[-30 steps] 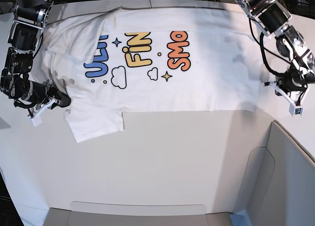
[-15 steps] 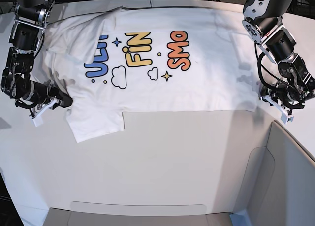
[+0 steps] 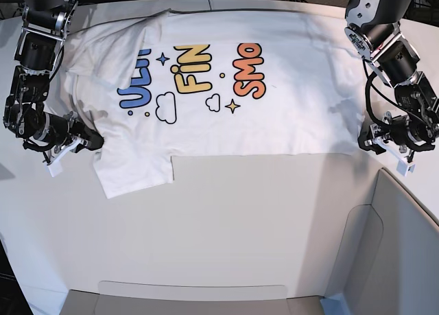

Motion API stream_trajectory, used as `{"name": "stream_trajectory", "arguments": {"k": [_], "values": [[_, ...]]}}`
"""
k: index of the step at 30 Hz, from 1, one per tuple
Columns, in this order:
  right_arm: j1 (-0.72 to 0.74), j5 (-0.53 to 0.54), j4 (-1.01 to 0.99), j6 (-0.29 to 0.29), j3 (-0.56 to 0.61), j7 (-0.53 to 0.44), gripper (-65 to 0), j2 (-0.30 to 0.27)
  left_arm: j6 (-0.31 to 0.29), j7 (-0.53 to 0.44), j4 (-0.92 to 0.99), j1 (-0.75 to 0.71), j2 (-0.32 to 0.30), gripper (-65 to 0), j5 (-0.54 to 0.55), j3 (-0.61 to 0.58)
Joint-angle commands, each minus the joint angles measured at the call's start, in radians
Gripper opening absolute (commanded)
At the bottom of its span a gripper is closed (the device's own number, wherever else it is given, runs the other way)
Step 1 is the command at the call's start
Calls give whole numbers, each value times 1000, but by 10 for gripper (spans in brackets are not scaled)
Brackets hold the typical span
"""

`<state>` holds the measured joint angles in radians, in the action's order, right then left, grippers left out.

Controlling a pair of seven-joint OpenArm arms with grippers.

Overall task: Layout the t-shirt on the table in an organized manner, then fold the t-shirt properly
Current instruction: 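Move the left gripper to the opposite side seam and grasp it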

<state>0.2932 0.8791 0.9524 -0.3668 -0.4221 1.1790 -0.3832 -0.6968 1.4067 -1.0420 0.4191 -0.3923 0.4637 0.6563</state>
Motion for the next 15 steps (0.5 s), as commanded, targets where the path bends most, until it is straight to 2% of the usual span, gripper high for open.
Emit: {"name": "stream_trajectory", "arguments": {"k": [1,15], "values": [[11,-15,12,1,1,9,-650,-12,-1,-10,-13,25,-20,-336,19,1],[11,-15,12,2,1,9,-650,-9,-1,-10,-10,1,65,-337,20,-8]]}}
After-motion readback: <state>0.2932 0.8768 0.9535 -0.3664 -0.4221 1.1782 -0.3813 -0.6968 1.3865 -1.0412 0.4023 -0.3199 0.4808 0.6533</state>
